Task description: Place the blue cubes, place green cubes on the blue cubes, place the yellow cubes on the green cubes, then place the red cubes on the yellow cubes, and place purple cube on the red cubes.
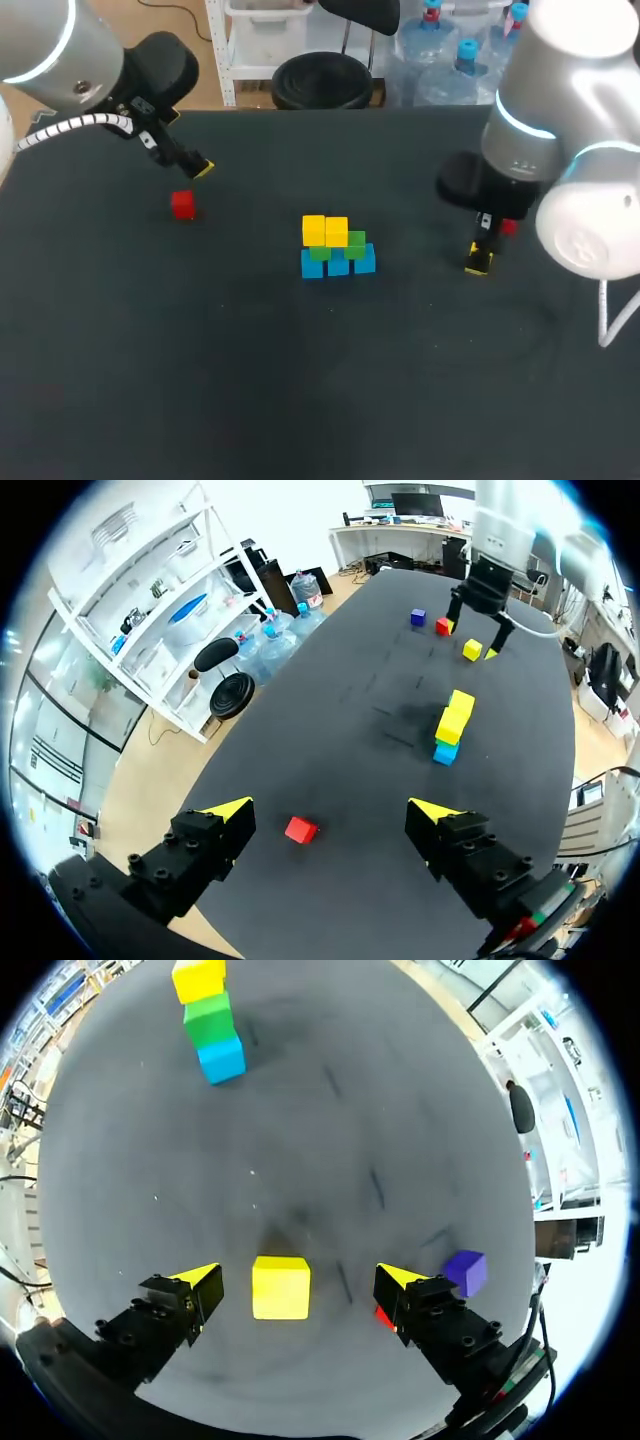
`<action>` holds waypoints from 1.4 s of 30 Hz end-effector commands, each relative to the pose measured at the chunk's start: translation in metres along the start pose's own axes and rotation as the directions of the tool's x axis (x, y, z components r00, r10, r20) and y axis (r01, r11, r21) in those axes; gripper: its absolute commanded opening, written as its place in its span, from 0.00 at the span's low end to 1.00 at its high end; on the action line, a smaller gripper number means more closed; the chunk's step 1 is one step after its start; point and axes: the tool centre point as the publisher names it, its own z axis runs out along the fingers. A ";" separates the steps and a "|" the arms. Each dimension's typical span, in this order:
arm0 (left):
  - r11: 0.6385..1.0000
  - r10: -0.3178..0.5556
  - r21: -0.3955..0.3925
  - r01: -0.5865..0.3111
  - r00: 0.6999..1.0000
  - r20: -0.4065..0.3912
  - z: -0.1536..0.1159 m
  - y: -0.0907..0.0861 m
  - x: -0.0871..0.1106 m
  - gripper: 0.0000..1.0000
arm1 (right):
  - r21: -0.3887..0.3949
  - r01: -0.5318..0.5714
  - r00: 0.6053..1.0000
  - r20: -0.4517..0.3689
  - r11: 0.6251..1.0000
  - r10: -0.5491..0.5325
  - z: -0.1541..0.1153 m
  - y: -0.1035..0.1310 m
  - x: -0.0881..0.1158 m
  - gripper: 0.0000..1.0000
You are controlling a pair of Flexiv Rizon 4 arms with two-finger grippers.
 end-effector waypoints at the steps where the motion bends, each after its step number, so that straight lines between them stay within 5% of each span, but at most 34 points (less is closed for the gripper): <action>1: 1.000 0.002 0.003 -0.002 1.000 0.001 0.001 0.001 0.000 1.00 | -0.021 -0.002 1.000 -0.004 1.000 0.002 0.004 -0.004 0.002 1.00; 3: 1.000 0.002 0.003 -0.002 1.000 0.001 0.001 0.001 0.000 1.00 | -0.027 0.001 1.000 -0.008 1.000 -0.001 0.006 -0.004 0.003 0.92; 5: 1.000 0.002 0.003 -0.002 1.000 0.001 0.001 0.001 0.000 1.00 | -0.031 0.001 1.000 -0.009 1.000 -0.001 0.007 -0.004 0.003 0.50; 9: 1.000 0.002 0.003 -0.002 1.000 0.001 0.001 0.001 0.000 1.00 | -0.035 0.006 1.000 -0.011 0.999 -0.006 0.008 -0.003 0.002 0.30; 13: 1.000 0.002 0.003 -0.002 1.000 0.001 0.001 0.001 0.000 1.00 | -0.037 0.010 1.000 -0.011 0.999 -0.010 0.008 -0.002 0.001 0.00; 23: 1.000 0.002 0.003 -0.002 1.000 0.001 0.001 0.001 0.000 1.00 | -0.033 0.052 0.999 0.006 0.998 -0.052 -0.005 0.004 -0.005 0.00; 42: 1.000 0.002 0.003 -0.002 1.000 0.001 0.001 0.001 0.000 1.00 | 0.019 0.299 0.950 0.093 0.954 -0.299 -0.065 0.037 -0.068 0.00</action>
